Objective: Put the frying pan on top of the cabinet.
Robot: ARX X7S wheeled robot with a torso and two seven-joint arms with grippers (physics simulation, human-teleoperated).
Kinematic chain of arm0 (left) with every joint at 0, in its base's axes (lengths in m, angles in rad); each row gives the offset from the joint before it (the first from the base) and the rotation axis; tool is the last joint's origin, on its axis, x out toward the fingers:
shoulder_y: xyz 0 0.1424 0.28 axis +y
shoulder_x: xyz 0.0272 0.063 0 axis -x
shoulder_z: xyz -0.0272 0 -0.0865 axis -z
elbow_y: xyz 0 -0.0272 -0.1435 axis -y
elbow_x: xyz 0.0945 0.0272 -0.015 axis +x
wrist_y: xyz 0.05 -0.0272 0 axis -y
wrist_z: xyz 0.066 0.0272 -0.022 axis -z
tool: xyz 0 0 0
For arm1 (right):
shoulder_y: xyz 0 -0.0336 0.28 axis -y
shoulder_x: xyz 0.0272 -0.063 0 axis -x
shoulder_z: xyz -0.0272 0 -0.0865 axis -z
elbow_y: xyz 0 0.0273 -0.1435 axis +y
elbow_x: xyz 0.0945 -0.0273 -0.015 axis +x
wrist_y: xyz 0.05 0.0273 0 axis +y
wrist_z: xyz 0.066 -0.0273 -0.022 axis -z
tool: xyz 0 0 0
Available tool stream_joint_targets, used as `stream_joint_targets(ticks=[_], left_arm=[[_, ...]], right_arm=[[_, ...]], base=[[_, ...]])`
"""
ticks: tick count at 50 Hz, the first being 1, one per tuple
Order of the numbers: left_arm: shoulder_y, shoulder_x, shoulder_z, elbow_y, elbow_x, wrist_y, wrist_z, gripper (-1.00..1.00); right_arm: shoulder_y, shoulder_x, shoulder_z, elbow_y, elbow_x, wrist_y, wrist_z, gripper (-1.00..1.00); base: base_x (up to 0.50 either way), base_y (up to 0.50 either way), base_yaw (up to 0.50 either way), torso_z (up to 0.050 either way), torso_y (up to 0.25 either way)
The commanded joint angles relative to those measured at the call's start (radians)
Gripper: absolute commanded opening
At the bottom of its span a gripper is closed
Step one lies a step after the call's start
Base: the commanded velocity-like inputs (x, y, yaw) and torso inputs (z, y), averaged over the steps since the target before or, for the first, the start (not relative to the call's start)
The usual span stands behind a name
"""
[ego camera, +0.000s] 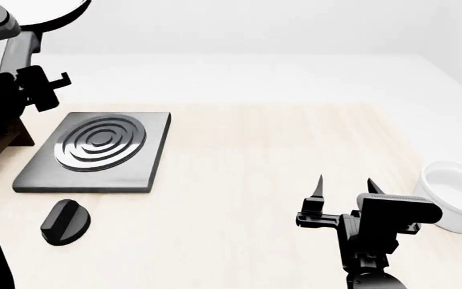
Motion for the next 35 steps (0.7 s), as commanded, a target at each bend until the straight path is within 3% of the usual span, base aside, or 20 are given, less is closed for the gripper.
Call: stream_joint_targets(ticks=[1,18,35], left_arm=[[-0.126,-0.063,-0.067,-0.136,0.082,0.069,-0.035,-1.00],[-0.176,-0.149,-0.042,-0.509,0.238,0.343,0.005,-1.00],[-0.203,-0.177,-0.079,-0.826,0.295,0.556,0.034,-1.00]], right_arm=[[-0.002,0.001,-0.001,0.023,0.004,-0.015,0.001,1.00],[-0.004,0.004,-0.016,0.029,0.004,-0.020,0.006,1.00],[-0.005,0.005,-0.031,0.037,0.002,-0.023,0.012,1.00]], base=[[0.00,0.00,0.00,0.000,0.000],[0.00,0.00,0.00,0.000,0.002],[0.00,0.00,0.00,0.000,0.002]])
